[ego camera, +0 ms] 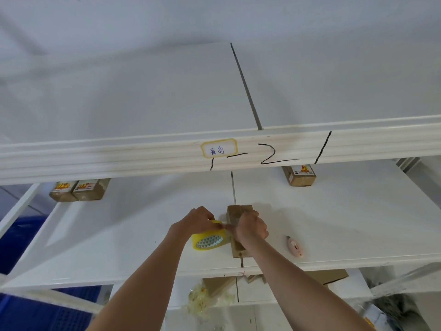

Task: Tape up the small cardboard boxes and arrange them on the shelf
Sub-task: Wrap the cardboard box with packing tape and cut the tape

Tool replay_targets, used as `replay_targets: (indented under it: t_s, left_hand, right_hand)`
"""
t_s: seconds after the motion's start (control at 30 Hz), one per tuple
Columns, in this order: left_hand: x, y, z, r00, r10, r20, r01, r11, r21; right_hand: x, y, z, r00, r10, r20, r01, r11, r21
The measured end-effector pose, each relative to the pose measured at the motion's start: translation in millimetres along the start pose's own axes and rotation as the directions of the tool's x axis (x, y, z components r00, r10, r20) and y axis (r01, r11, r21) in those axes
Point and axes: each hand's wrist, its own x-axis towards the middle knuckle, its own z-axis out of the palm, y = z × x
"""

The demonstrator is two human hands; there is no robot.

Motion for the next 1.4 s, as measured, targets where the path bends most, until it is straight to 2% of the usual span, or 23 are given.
replay_targets:
  t_s: [0.27,0.57,0.67,0.8,0.93,1.03,1.17,1.4]
  left_hand:
    - [-5,-1,-15,0.999,-0.018,0.037,0.025,0.979,-0.201]
    - [-6,4,-18,0.999,-0.02,-0.03,0.018,0.999,-0.038]
    - [-5,5,-17,0.997,-0.06,-0.043,0.06,0.998,0.004]
    - [-6,6,-20,0.993,-0.11,-0.047,0.109,0.994,-0.02]
    - [-7,12,-13,0.992,-0.122,-0.028,0.121,0.992,-0.026]
    - [-6,16,-10,0.995,-0.103,-0.011,0.102,0.993,-0.058]
    - [-1,20,-10,0.997,-0.074,-0.033,0.072,0.996,-0.058]
    - [1,24,0,0.996,-0.075,-0.044,0.075,0.997,0.0]
  right_hand:
    - [7,4,-11,0.994,-0.106,-0.032,0.106,0.994,0.013]
    - [5,4,-12,0.989,-0.15,-0.014,0.148,0.983,-0.107]
    - [6,6,-15,0.984,-0.178,0.0,0.178,0.983,-0.052]
    - [9,14,-21,0.952,-0.297,0.075,0.298,0.955,0.0]
    - [6,25,-26,0.91,-0.393,0.131,0.371,0.914,0.162]
    - [5,34,-30,0.894,-0.413,0.174,0.352,0.887,0.298]
    - [10,44,-30,0.895,-0.367,0.253,0.238,0.873,0.425]
    - [13,55,-26,0.878,-0.335,0.341,0.11,0.835,0.539]
